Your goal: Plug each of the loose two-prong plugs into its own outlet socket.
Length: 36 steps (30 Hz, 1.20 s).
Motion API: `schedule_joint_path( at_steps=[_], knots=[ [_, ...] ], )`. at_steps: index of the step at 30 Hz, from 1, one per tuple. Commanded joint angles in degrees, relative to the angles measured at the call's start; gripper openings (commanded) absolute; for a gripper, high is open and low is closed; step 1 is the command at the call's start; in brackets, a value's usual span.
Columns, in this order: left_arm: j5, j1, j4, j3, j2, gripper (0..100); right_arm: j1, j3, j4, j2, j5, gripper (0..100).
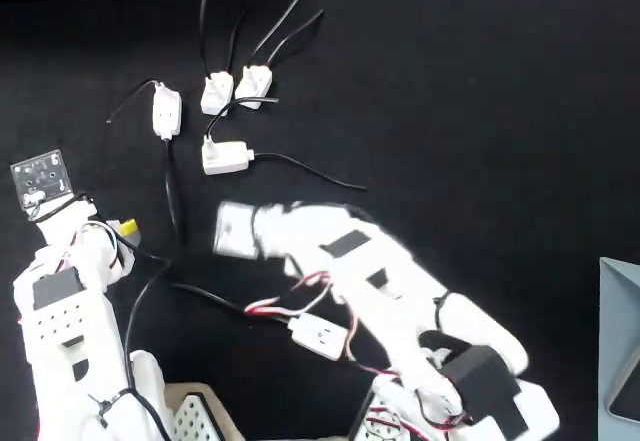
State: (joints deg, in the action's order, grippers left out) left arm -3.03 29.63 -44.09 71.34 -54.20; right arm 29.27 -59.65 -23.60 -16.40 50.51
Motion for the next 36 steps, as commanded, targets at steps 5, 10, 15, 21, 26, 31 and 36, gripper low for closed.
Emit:
schedule_joint_path(
  at_steps=[5, 10, 15, 21, 26, 31, 36],
  knots=[
    [0.5, 0.1, 0.4, -1.3, -0.8, 27, -7.4, 11.6, -6.9, -1.1, -28.5, 1.3],
    [0.4, 0.0, 0.4, -1.3, -0.8, 27, -8.4, 17.7, -17.6, 1.8, -34.8, 11.3],
    [0.4, 0.0, 0.4, -1.3, -0.8, 27, -8.4, 23.2, -30.5, -0.1, -36.0, 20.8],
    [0.4, 0.0, 0.4, -1.3, -0.8, 27, -8.9, 23.0, -38.5, -6.8, -36.1, 16.9],
    [0.5, 0.0, 0.4, -1.3, -0.8, 27, -9.0, 15.3, -32.0, -7.2, -36.1, 17.0],
    [0.5, 0.0, 0.7, -0.6, -0.8, 27, -7.6, 13.9, -29.5, -5.1, -35.7, 17.1],
    [0.5, 0.0, 0.7, -0.6, -0.8, 27, -6.6, 16.7, -29.2, -0.2, -33.6, 17.1]
  ],
)
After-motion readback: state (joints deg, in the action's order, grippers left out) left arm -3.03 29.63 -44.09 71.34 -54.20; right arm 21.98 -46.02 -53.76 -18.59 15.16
